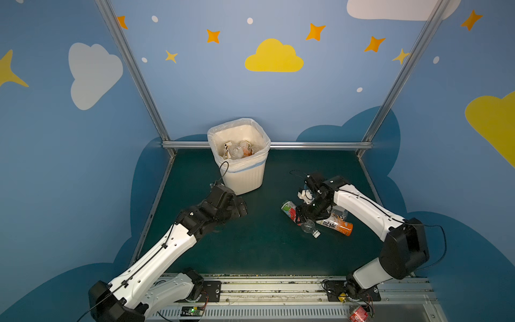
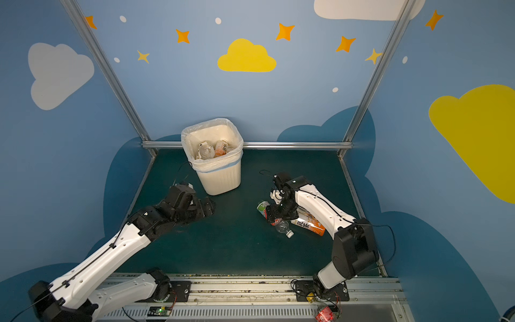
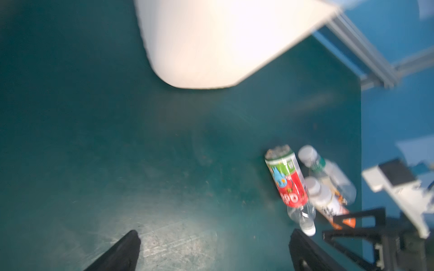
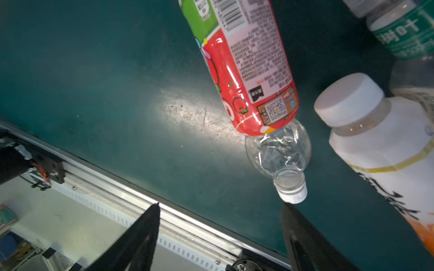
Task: Throw the plastic bottles in the bin
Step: Pick up the plastic bottle from the center of the table.
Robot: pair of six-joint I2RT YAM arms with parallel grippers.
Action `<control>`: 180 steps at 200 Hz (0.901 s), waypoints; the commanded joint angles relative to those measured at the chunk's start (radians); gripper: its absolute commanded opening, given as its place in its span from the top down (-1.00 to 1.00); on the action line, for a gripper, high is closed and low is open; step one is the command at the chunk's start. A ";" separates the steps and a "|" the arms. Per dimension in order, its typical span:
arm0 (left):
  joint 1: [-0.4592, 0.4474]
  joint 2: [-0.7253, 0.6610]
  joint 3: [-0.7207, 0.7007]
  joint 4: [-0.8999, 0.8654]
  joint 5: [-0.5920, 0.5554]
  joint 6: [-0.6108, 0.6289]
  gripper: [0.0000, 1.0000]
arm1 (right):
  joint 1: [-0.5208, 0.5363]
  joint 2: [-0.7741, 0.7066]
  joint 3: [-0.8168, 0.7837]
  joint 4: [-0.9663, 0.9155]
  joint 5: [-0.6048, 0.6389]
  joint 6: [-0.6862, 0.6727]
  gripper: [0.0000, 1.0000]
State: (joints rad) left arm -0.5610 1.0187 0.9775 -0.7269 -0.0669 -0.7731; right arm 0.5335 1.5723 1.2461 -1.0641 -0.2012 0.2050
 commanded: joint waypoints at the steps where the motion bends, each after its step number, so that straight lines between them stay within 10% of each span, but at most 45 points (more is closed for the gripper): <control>1: 0.039 -0.010 0.018 -0.113 -0.054 -0.007 -0.99 | 0.007 0.038 -0.003 0.026 0.059 -0.019 -0.67; 42: 0.049 0.040 0.106 -0.330 -0.204 0.066 -0.99 | 0.010 0.109 0.023 0.051 0.101 -0.041 -0.67; 180: 0.080 0.083 0.173 -0.323 -0.134 0.165 -0.99 | 0.022 0.355 0.163 0.085 0.152 -0.069 -0.65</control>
State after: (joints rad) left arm -0.4850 1.1000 1.1225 -1.0512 -0.2085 -0.6346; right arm 0.5499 1.9038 1.3788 -0.9688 -0.0681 0.1440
